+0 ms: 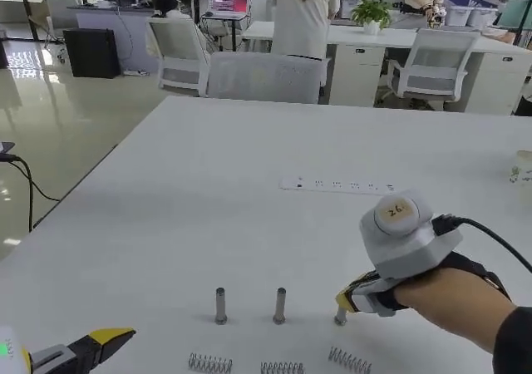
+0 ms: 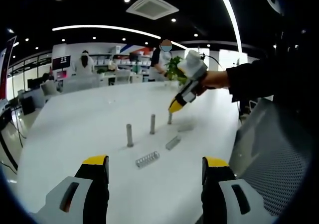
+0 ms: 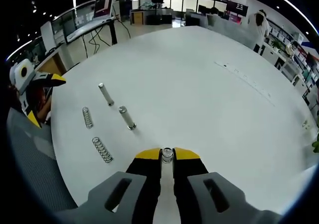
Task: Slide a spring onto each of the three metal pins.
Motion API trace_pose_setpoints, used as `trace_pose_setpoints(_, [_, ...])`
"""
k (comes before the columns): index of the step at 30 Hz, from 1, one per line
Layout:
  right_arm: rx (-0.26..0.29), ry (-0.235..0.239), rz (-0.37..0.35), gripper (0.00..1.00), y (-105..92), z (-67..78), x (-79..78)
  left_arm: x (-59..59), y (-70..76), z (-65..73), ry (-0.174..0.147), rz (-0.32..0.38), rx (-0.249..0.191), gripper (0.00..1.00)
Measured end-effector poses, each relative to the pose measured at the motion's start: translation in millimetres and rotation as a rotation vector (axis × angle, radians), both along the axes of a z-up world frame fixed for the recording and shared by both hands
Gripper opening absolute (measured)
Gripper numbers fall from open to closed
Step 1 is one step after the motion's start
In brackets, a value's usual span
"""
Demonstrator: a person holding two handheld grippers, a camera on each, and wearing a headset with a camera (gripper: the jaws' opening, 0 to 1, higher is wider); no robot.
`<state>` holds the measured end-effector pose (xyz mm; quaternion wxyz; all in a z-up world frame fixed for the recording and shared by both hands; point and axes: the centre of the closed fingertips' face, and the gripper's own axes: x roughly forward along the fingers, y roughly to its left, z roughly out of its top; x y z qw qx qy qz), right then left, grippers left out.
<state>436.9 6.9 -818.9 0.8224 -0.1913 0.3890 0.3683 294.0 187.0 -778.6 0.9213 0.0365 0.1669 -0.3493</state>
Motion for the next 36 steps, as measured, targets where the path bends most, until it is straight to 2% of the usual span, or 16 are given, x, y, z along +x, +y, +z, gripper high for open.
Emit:
trace_pose_setpoints(17, [-0.01, 0.025, 0.011, 0.05, 1.3, 0.7, -1.8, 0.7, 1.5, -0.8, 0.004, 0.011, -0.006, 0.72])
trace_pose_setpoints(23, [-0.003, 0.018, 0.033, 0.05, 1.5, 1.0, -2.4, 1.2, -1.0, -2.0, 0.007, 0.008, -0.004, 0.72])
trace_pose_setpoints(36, [-0.01, 0.017, 0.063, 0.12, 3.1, -3.8, -3.3, 3.6, -0.2, -3.4, 0.009, 0.011, -0.005, 0.72])
